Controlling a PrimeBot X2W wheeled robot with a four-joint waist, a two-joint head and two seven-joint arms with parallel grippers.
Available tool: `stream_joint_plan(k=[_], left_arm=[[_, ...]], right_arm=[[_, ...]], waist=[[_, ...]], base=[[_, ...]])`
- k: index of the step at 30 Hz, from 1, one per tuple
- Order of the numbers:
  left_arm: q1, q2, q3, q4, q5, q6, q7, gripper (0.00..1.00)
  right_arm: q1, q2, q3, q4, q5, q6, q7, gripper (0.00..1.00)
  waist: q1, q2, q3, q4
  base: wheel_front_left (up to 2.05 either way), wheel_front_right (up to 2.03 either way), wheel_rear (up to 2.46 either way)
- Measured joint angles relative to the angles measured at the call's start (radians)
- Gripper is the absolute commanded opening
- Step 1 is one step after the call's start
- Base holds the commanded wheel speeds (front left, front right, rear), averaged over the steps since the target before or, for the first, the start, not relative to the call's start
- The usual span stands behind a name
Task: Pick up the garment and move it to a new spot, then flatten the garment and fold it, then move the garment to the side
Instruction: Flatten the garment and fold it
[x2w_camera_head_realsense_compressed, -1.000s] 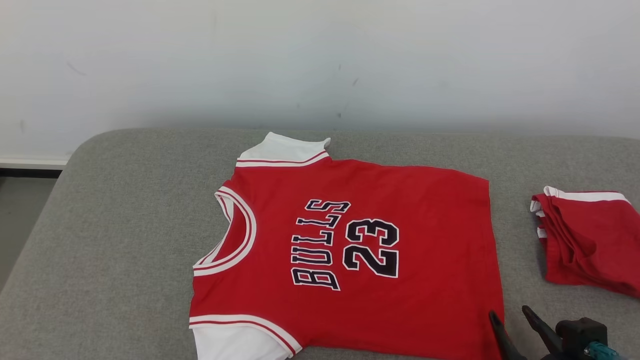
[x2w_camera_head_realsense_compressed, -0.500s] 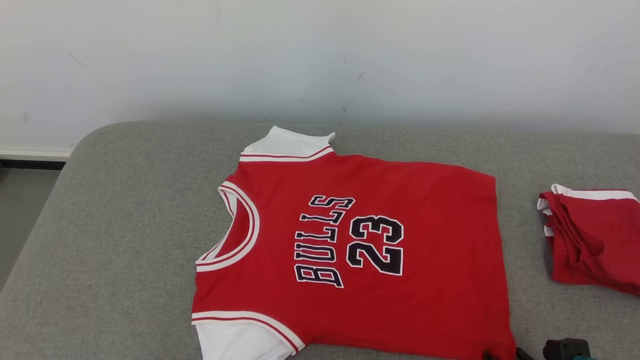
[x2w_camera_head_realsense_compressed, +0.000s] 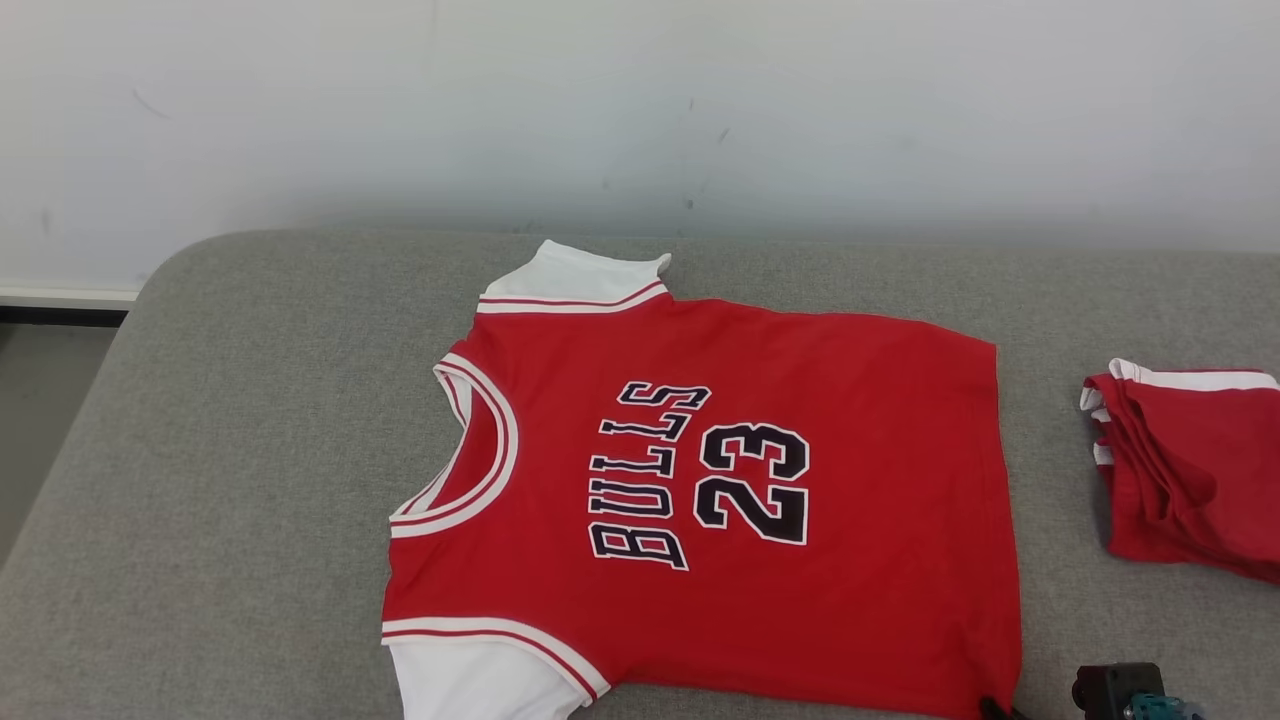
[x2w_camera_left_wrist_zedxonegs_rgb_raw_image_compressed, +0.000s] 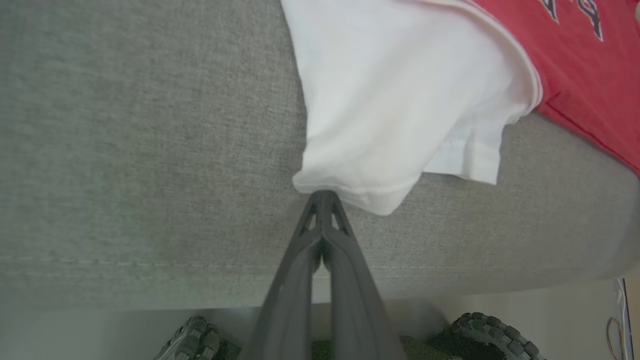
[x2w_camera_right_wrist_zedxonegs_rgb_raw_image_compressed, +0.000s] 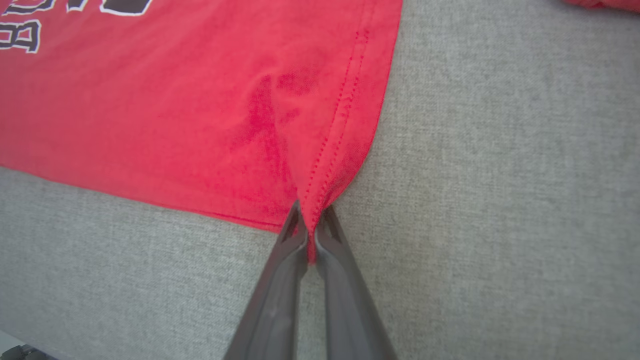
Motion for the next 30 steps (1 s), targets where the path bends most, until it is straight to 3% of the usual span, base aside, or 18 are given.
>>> stream_joint_plan(k=[8,13,14,15,16,17,30], left_arm=[[0.0,0.004,-0.011,-0.001,-0.002,-0.017,0.0,0.0],[0.001,0.036,-0.011,-0.017,0.022,-0.015,0.0,0.0],[0.0,0.038,-0.01,-0.02,0.025,-0.01,0.0,0.04],[0.0,0.04,-0.008,-0.023,0.026,-0.006,0.0,0.31],[0.001,0.04,-0.005,-0.023,0.025,-0.006,0.0,0.81],[0.001,0.04,-0.004,-0.024,0.023,-0.007,0.0,1.0],[-0.002,0.029,-0.013,-0.006,0.009,-0.017,0.009,1.0]], right_arm=[[-0.001,-0.004,-0.002,-0.003,0.0,0.002,0.007,0.0],[-0.001,-0.005,-0.008,-0.003,0.001,0.001,0.006,0.0],[-0.001,-0.006,-0.009,-0.003,0.001,0.001,0.006,0.0],[-0.001,-0.006,-0.008,-0.003,0.001,0.001,0.006,0.0],[-0.001,-0.006,-0.008,-0.003,0.001,0.001,0.006,0.0],[-0.001,-0.006,-0.008,-0.003,0.001,0.001,0.006,0.0],[-0.002,-0.006,-0.002,-0.004,0.001,0.001,0.007,0.0]], waist=[[0.0,0.0,0.002,0.004],[0.0,0.0,-0.002,0.01],[0.0,0.0,-0.004,0.012],[0.0,0.0,-0.005,0.014],[0.0,0.0,-0.007,0.015],[0.0,0.0,-0.008,0.016],[0.0,0.0,-0.012,0.011]], base=[[0.0,0.0,0.0],[0.0,0.0,0.0],[0.0,0.0,0.0],[0.0,0.0,0.0],[0.0,0.0,0.0],[0.0,0.0,0.0],[0.0,0.0,0.0]])
